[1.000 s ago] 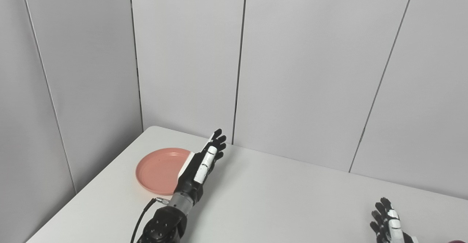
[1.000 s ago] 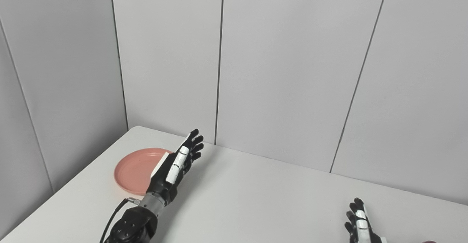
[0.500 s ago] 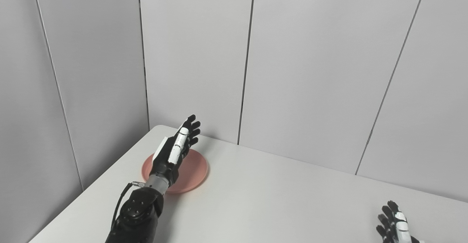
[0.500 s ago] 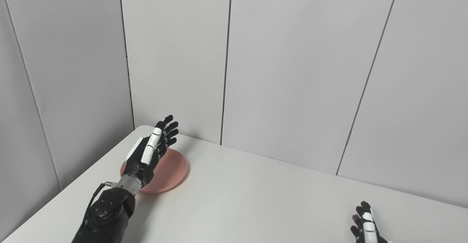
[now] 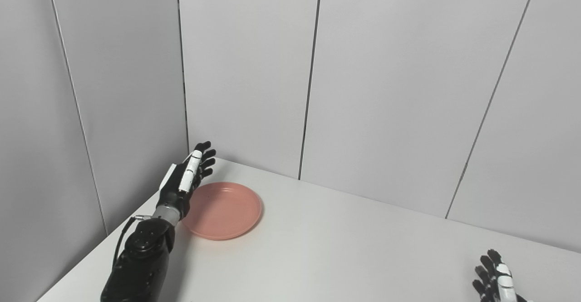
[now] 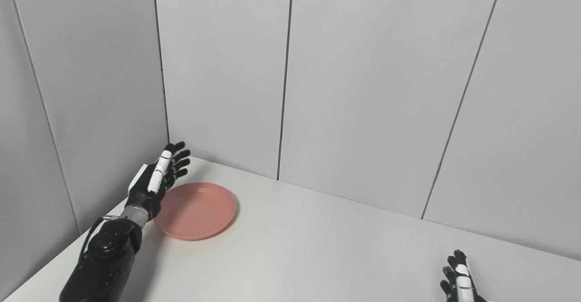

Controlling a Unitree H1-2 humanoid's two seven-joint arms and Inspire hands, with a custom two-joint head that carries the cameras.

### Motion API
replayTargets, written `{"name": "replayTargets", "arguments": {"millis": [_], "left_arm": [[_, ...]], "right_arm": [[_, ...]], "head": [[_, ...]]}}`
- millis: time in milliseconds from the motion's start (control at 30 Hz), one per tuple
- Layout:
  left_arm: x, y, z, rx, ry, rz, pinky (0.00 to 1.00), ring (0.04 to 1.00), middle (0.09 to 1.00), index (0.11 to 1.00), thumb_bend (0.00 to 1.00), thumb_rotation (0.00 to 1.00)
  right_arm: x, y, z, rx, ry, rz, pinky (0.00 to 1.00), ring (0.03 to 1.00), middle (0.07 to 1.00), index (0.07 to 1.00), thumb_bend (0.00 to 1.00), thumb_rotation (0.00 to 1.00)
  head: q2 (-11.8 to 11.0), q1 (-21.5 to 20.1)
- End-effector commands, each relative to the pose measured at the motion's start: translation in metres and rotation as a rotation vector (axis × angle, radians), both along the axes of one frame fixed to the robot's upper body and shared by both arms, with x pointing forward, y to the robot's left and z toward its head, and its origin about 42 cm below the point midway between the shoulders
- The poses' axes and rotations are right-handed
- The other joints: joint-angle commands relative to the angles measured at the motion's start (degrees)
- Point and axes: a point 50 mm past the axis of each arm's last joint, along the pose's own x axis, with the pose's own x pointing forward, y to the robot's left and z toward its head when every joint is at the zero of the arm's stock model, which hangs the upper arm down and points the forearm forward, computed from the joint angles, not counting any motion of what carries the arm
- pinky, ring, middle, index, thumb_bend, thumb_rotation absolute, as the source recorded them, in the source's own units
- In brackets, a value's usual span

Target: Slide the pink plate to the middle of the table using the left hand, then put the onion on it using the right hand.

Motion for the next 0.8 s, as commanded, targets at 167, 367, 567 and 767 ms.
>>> {"name": "replayTargets", "arguments": {"millis": [167, 367, 567, 767], "left_arm": [[0.011, 0.037, 0.016, 0.040, -0.084, 0.054, 0.95, 0.927, 0.918, 0.899, 0.64, 1.00], [0.011, 0.050, 0.013, 0.062, -0.084, 0.082, 0.93, 0.917, 0.907, 0.891, 0.62, 1.00], [0.014, 0.062, 0.006, 0.071, -0.052, 0.100, 0.94, 0.912, 0.897, 0.881, 0.62, 1.00], [0.016, 0.065, -0.001, 0.078, -0.035, 0.099, 0.94, 0.916, 0.900, 0.882, 0.62, 1.00]], "right_arm": [[0.003, 0.004, 0.024, 0.024, -0.063, 0.019, 1.00, 1.000, 1.000, 1.000, 0.26, 1.00], [0.002, 0.004, 0.025, 0.022, -0.053, 0.018, 1.00, 1.000, 1.000, 1.000, 0.27, 1.00], [0.002, 0.004, 0.025, 0.026, -0.055, 0.008, 1.00, 1.000, 1.000, 1.000, 0.27, 1.00], [0.002, 0.004, 0.026, 0.027, -0.053, 0.010, 1.00, 1.000, 1.000, 1.000, 0.27, 1.00]], "head": [[0.5, 0.0], [0.6, 0.1], [0.6, 0.1], [0.8, 0.1]]}}
